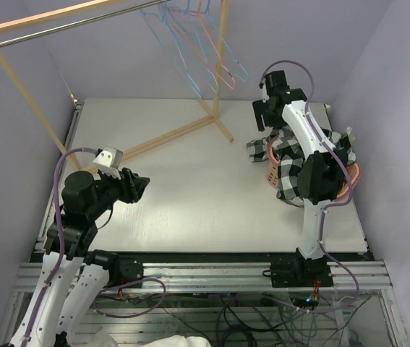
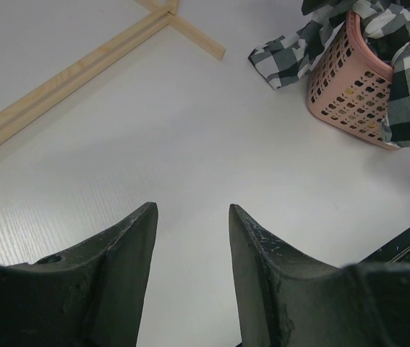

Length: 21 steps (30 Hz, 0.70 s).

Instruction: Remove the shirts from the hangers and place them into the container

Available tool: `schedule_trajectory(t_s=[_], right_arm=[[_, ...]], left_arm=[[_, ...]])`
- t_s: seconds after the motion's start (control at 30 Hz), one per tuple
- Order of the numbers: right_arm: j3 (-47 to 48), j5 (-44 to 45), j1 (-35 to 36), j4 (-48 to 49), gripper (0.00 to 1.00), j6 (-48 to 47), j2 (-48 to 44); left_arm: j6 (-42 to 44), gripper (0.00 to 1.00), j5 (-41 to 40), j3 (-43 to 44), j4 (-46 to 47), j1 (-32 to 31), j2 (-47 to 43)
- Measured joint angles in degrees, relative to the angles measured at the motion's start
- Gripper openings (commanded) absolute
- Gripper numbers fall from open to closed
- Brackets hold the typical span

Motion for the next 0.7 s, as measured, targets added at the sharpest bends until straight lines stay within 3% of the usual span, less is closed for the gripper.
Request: schedule_trajectory(t_s=[0.7], right_arm=[[2.5, 1.8, 2.6, 0.0, 0.67, -1.0, 11.5]], left_arm=[[0.0, 0.55, 0.0, 0.0, 0.0, -0.3, 0.0]])
